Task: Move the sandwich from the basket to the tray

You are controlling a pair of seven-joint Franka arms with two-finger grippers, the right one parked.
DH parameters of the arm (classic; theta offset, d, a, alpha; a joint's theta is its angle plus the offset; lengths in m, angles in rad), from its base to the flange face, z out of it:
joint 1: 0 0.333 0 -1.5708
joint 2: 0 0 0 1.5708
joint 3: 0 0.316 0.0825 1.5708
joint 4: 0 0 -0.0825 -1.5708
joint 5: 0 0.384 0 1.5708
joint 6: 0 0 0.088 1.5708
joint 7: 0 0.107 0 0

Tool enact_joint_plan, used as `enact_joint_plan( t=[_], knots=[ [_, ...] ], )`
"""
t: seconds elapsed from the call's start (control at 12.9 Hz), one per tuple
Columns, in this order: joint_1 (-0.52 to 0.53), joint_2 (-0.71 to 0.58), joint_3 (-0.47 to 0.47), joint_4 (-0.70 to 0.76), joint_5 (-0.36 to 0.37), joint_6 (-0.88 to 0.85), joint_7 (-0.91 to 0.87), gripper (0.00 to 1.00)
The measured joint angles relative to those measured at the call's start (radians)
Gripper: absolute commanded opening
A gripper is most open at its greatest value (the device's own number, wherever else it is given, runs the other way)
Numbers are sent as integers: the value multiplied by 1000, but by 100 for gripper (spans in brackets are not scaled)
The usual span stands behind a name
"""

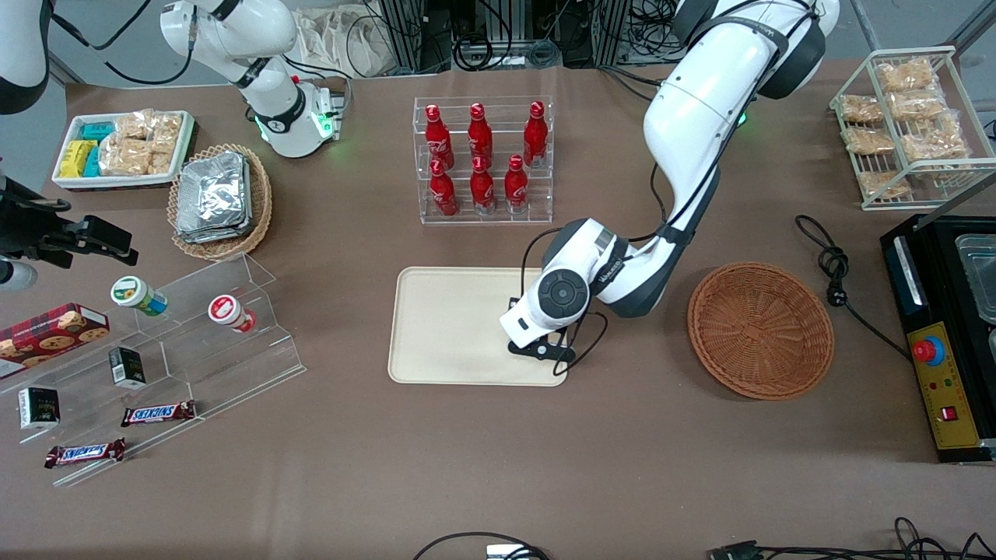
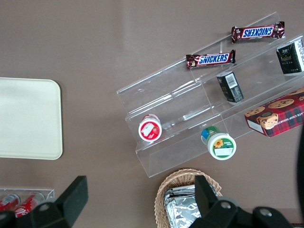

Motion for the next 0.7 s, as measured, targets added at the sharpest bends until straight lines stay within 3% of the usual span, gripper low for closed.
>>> enact_joint_plan(
  t=[0.47,0.7],
  knots=[
    [65,-91,5,41,-1,-10,-16,100],
    [137,-220,9,49,1,-145,-14,100]
  ],
)
